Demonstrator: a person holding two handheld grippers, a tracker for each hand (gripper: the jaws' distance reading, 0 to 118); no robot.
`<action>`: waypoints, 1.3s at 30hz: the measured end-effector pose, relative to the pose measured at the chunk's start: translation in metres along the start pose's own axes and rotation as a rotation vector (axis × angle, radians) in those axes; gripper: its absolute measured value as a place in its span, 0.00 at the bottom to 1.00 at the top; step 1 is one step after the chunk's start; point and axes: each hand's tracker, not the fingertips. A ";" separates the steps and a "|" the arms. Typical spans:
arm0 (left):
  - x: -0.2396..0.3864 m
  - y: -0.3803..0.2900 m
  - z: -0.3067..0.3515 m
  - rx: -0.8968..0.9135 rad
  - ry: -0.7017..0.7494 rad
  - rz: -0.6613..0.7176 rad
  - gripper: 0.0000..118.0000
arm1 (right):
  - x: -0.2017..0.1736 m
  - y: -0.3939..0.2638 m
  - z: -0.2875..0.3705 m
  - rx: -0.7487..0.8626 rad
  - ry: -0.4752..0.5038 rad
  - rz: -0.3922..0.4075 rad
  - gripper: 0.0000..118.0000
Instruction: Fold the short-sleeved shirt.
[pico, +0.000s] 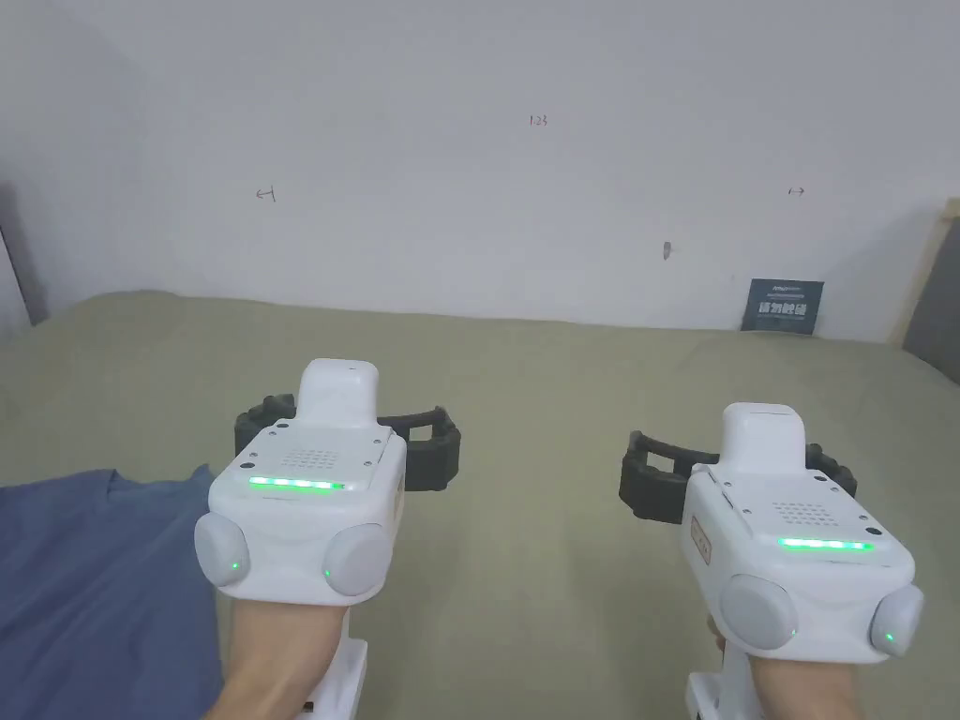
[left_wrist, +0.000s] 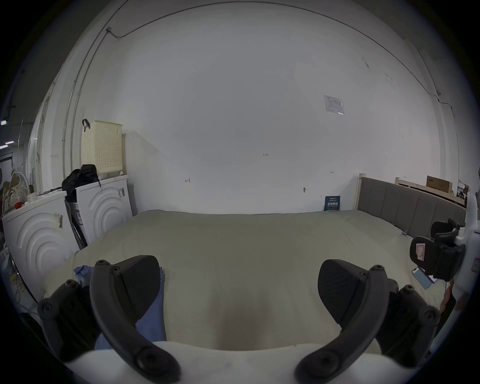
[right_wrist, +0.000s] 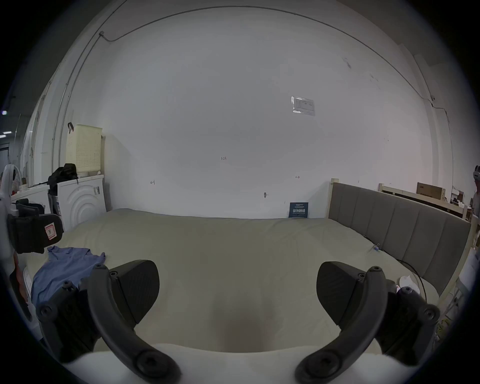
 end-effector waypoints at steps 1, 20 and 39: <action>0.000 0.000 0.000 -0.004 -0.003 -0.001 1.00 | 0.000 0.000 0.000 0.000 0.000 0.003 1.00; 0.003 -0.005 0.002 -0.007 -0.010 -0.005 1.00 | 0.002 -0.002 0.001 -0.006 -0.014 -0.001 1.00; 0.004 -0.003 -0.003 0.002 -0.009 -0.009 1.00 | 0.003 0.002 0.004 0.009 -0.018 -0.001 1.00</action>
